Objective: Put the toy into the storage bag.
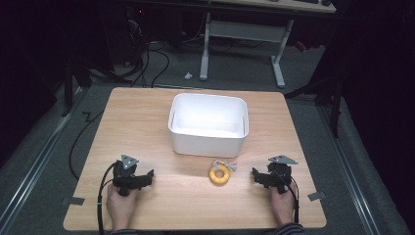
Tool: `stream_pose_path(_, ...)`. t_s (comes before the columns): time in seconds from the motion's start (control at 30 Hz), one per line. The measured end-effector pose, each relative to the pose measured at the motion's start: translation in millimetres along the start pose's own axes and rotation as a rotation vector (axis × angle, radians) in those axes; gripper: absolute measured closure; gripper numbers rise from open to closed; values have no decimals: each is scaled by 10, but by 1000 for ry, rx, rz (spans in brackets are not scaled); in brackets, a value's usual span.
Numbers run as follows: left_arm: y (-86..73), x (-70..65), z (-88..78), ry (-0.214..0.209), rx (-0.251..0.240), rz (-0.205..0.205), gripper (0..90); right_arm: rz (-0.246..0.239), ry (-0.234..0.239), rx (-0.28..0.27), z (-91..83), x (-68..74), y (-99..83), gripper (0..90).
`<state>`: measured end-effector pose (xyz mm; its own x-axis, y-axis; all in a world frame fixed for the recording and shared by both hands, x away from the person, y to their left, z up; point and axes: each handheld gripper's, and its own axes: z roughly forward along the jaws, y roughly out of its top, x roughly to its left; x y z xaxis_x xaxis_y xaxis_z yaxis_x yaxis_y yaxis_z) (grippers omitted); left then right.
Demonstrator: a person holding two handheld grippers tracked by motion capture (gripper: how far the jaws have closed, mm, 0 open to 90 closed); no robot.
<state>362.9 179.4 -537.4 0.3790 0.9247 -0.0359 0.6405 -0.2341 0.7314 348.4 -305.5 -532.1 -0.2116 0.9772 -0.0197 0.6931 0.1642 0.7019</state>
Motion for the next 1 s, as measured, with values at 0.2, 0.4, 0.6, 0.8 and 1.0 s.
stream_pose_path(0.2,-2,-5,-2,3,4,5,138,-2,1,1,-5,1,-4,116)
stream_pose_path(0.4,-2,-17,1,11,7,15,138,1,1,1,-5,3,-4,116)
stream_pose_path(0.6,-1,-16,0,11,7,14,138,0,7,4,-19,2,-15,115)
stream_pose_path(0.8,-1,-16,0,11,7,14,138,10,-4,4,-30,28,-27,113)
stream_pose_path(1.0,-3,-16,-2,12,6,13,140,-18,30,4,-49,38,-45,132)
